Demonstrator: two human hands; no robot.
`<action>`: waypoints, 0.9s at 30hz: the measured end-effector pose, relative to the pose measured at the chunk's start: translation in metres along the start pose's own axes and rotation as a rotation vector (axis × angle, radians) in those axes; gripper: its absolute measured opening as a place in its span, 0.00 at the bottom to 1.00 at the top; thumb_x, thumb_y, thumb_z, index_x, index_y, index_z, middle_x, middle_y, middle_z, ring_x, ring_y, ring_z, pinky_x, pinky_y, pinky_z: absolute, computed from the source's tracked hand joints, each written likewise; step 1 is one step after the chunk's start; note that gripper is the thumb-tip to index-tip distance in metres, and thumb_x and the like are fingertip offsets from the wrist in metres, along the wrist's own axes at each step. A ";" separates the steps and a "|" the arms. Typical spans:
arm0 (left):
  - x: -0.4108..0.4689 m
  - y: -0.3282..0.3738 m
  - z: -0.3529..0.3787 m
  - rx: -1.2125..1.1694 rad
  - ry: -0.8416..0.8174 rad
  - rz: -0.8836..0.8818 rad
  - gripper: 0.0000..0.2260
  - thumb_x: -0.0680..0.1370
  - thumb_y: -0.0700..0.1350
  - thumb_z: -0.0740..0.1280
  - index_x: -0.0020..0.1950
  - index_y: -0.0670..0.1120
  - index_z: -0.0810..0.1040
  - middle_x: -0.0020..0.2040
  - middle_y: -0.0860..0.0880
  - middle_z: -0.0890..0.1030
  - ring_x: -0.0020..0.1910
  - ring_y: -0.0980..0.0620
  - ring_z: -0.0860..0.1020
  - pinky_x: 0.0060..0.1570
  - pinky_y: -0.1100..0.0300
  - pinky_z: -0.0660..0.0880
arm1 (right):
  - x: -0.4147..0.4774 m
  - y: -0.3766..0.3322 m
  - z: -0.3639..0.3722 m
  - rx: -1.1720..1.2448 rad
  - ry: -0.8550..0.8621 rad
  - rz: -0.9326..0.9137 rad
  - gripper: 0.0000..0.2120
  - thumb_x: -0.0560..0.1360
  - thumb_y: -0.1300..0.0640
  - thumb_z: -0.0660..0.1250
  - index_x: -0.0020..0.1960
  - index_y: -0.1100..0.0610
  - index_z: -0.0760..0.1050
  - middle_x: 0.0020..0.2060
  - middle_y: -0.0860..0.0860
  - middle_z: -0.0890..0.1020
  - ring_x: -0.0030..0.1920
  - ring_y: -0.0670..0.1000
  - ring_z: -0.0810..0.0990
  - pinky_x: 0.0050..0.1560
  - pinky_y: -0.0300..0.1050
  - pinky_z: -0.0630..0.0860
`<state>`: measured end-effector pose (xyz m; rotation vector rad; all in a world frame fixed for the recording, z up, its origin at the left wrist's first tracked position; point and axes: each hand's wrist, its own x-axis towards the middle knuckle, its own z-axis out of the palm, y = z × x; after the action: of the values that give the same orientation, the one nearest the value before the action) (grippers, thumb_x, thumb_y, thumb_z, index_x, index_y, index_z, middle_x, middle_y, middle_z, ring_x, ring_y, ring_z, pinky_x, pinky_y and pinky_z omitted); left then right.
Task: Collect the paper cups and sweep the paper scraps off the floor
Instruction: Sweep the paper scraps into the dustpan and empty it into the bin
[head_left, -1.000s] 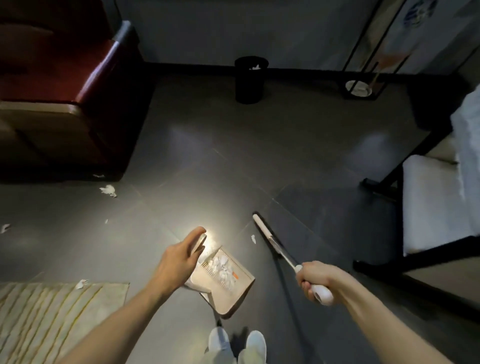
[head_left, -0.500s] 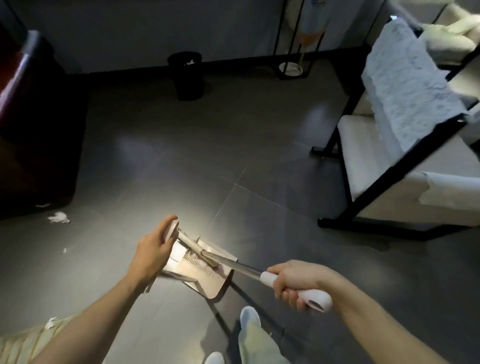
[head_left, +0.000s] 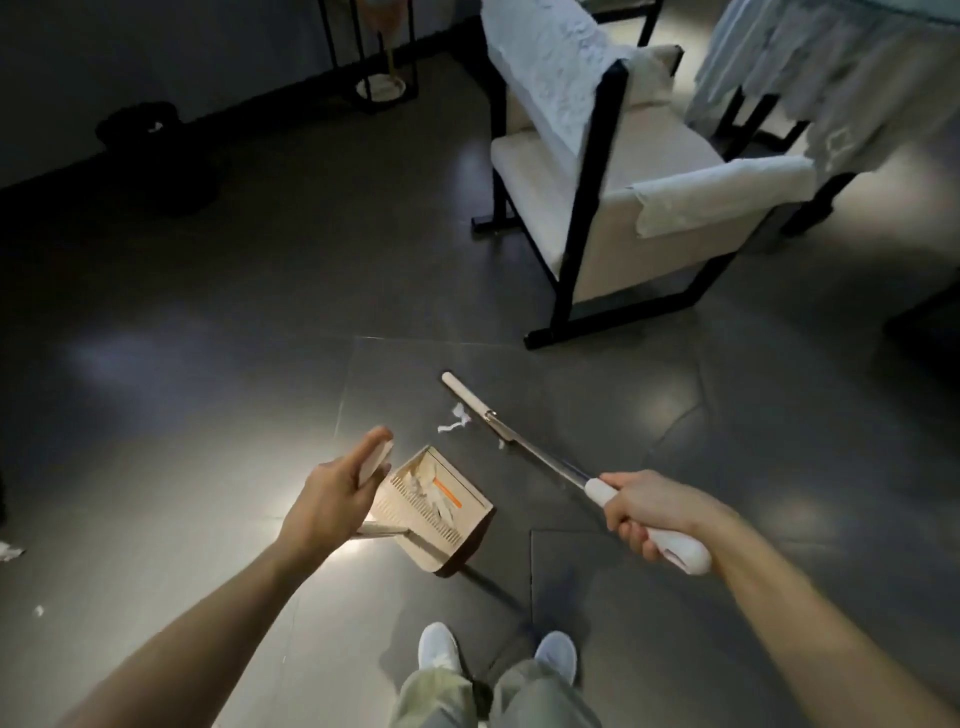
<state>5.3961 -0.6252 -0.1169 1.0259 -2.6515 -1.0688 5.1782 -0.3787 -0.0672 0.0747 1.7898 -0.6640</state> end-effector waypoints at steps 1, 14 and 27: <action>-0.004 0.007 0.007 0.014 -0.024 0.021 0.17 0.80 0.48 0.63 0.69 0.52 0.70 0.53 0.46 0.82 0.42 0.49 0.79 0.40 0.59 0.74 | -0.001 0.013 -0.010 0.019 0.023 0.007 0.32 0.72 0.68 0.59 0.70 0.44 0.62 0.19 0.48 0.70 0.18 0.43 0.66 0.19 0.32 0.63; -0.111 0.047 0.060 0.061 0.071 -0.094 0.17 0.80 0.49 0.61 0.69 0.51 0.70 0.54 0.43 0.82 0.48 0.40 0.79 0.47 0.53 0.73 | 0.009 0.119 -0.056 -0.015 0.075 0.114 0.07 0.71 0.69 0.54 0.39 0.62 0.68 0.19 0.52 0.68 0.17 0.46 0.65 0.20 0.33 0.64; -0.190 -0.006 0.048 0.024 0.138 -0.264 0.18 0.80 0.51 0.61 0.69 0.56 0.68 0.49 0.47 0.80 0.38 0.51 0.77 0.41 0.56 0.73 | -0.020 0.113 0.026 0.331 -0.196 0.190 0.08 0.76 0.71 0.55 0.42 0.61 0.67 0.20 0.49 0.67 0.15 0.42 0.63 0.13 0.31 0.59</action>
<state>5.5295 -0.4818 -0.1291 1.4313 -2.4751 -0.9704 5.2502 -0.2909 -0.0989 0.3857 1.4513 -0.7956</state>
